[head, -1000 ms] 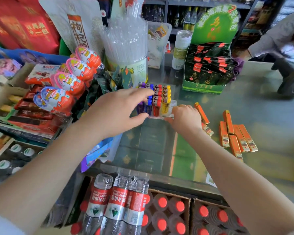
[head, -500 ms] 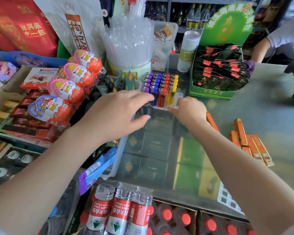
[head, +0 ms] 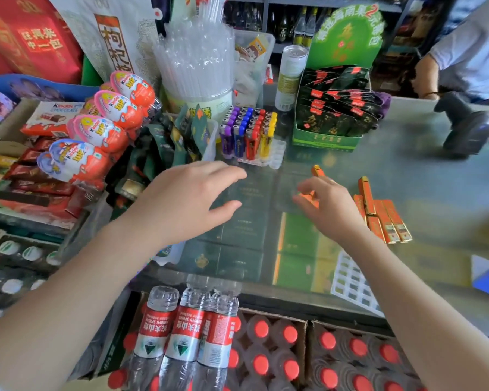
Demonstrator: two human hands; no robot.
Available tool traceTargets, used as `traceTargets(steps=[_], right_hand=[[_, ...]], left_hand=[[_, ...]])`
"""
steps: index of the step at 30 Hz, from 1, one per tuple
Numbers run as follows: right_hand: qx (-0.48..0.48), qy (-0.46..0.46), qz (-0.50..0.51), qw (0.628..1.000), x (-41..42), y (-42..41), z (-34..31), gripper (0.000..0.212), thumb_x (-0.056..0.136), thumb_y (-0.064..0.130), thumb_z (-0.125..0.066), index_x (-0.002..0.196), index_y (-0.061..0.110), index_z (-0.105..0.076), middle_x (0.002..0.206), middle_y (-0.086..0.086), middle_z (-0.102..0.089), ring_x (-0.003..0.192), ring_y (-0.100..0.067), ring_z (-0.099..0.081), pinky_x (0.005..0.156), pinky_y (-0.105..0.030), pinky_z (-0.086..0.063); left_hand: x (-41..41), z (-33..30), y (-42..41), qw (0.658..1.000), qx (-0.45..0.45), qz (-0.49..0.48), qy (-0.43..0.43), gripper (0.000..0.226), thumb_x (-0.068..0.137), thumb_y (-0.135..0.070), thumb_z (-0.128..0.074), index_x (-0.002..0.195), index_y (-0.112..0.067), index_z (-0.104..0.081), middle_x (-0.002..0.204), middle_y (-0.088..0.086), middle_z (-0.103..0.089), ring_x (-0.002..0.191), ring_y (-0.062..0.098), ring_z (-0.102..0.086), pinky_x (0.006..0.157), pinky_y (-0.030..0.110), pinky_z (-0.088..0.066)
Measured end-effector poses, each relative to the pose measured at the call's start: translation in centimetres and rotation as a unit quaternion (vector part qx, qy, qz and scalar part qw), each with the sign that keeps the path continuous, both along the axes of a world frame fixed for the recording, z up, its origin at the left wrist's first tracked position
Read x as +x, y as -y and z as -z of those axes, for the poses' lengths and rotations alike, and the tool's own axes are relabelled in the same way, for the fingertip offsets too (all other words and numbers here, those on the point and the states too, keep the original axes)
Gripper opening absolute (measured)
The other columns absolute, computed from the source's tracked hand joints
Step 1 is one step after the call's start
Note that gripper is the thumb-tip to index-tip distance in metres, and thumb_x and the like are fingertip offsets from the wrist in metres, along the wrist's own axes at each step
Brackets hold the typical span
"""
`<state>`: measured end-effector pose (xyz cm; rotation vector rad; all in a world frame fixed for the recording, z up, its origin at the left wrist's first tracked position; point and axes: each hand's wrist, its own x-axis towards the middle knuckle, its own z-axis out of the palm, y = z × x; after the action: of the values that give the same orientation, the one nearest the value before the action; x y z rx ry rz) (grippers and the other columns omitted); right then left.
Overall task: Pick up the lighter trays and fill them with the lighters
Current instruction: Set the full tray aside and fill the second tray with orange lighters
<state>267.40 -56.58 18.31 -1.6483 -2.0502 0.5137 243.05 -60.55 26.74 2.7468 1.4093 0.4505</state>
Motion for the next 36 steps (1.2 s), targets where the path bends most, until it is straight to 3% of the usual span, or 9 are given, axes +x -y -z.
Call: traceTargets(steps=[4,9,12,15,21,24,29,33,36], right_hand=[[-0.007,0.017,0.018,1.000,5.3,7.2,0.5,0.012,0.081,0.010,-0.065,0.093,0.011,-0.065,0.092,-0.007,-0.064,0.082,-0.026,-0.059,0.073,-0.033,-0.045],[-0.003,0.108,0.068,0.992,9.2,10.4,1.9,0.015,0.081,0.011,-0.065,0.096,0.007,-0.066,0.098,-0.010,-0.065,0.090,-0.032,-0.057,0.070,-0.031,-0.040],[0.003,0.127,0.071,0.989,9.5,10.4,2.3,0.017,0.081,0.014,-0.066,0.096,0.007,-0.068,0.097,-0.013,-0.067,0.093,-0.036,-0.056,0.074,-0.038,-0.045],[0.004,0.119,0.040,0.992,7.9,9.6,2.2,0.018,0.084,0.019,-0.063,0.098,0.009,-0.068,0.099,-0.010,-0.068,0.095,-0.034,-0.056,0.079,-0.039,-0.046],[0.037,0.079,-0.048,0.995,1.1,7.7,2.5,0.019,0.085,0.020,-0.060,0.099,0.009,-0.067,0.094,-0.012,-0.067,0.091,-0.034,-0.056,0.076,-0.038,-0.046],[0.034,0.053,-0.064,0.996,-1.2,6.5,2.6,0.019,0.084,0.021,-0.062,0.099,0.010,-0.068,0.093,-0.013,-0.067,0.087,-0.034,-0.055,0.075,-0.038,-0.047],[-0.006,0.022,-0.085,0.996,-2.1,5.5,2.3,0.022,0.084,0.025,-0.063,0.099,0.010,-0.068,0.099,-0.011,-0.066,0.091,-0.031,-0.058,0.079,-0.040,-0.049],[0.059,0.039,0.029,0.997,-0.4,4.1,1.9,0.021,0.087,0.020,-0.057,0.101,0.008,-0.065,0.104,-0.013,-0.065,0.094,-0.033,-0.058,0.078,-0.043,-0.051],[0.048,0.103,0.105,0.988,0.7,2.6,1.9,0.021,0.089,0.017,-0.052,0.104,0.005,-0.061,0.106,-0.017,-0.060,0.097,-0.037,-0.052,0.078,-0.043,-0.047]], left_hand=[[2.2,1.1,2.9,0.999,-0.029,0.029,0.012,0.041,0.080,-0.039,-0.043,0.110,-0.017,-0.059,0.098,-0.005,-0.068,0.080,0.006,-0.058,0.053,0.012,-0.037],[3.9,4.0,5.2,0.995,-0.080,0.048,0.022,0.039,0.077,-0.040,-0.043,0.105,-0.018,-0.060,0.092,-0.006,-0.067,0.077,0.015,-0.062,0.060,0.022,-0.048],[4.0,5.6,5.9,0.995,-0.091,0.043,-0.010,0.044,0.076,-0.044,-0.040,0.107,-0.019,-0.060,0.095,-0.006,-0.067,0.079,0.016,-0.064,0.059,0.025,-0.048],[3.8,6.4,6.5,0.992,-0.123,0.009,0.008,0.046,0.084,-0.040,-0.051,0.126,-0.022,-0.047,0.118,-0.006,-0.059,0.104,0.016,-0.057,0.078,0.031,-0.047],[3.1,8.0,7.1,0.972,-0.220,-0.047,0.070,0.069,0.080,-0.040,-0.062,0.138,-0.025,-0.027,0.140,-0.012,-0.032,0.127,0.002,-0.031,0.102,0.018,-0.026],[2.9,9.6,7.0,0.961,-0.252,-0.065,0.090,0.088,0.073,-0.043,-0.069,0.141,-0.022,-0.018,0.147,-0.007,-0.023,0.132,0.004,-0.019,0.099,0.011,-0.011],[2.5,10.8,5.5,0.957,-0.258,-0.077,0.108,0.100,0.069,-0.046,-0.071,0.143,-0.020,-0.009,0.150,-0.003,-0.016,0.136,0.008,-0.011,0.106,0.021,-0.011],[2.3,11.0,4.5,0.956,-0.275,-0.050,0.092,0.097,0.067,-0.048,-0.071,0.142,-0.022,-0.015,0.147,-0.005,-0.022,0.134,0.007,-0.016,0.107,0.022,-0.013],[2.0,11.4,4.0,0.955,-0.270,-0.049,0.109,0.091,0.068,-0.048,-0.071,0.140,-0.025,-0.020,0.142,-0.008,-0.028,0.130,0.004,-0.021,0.107,0.023,-0.016]])
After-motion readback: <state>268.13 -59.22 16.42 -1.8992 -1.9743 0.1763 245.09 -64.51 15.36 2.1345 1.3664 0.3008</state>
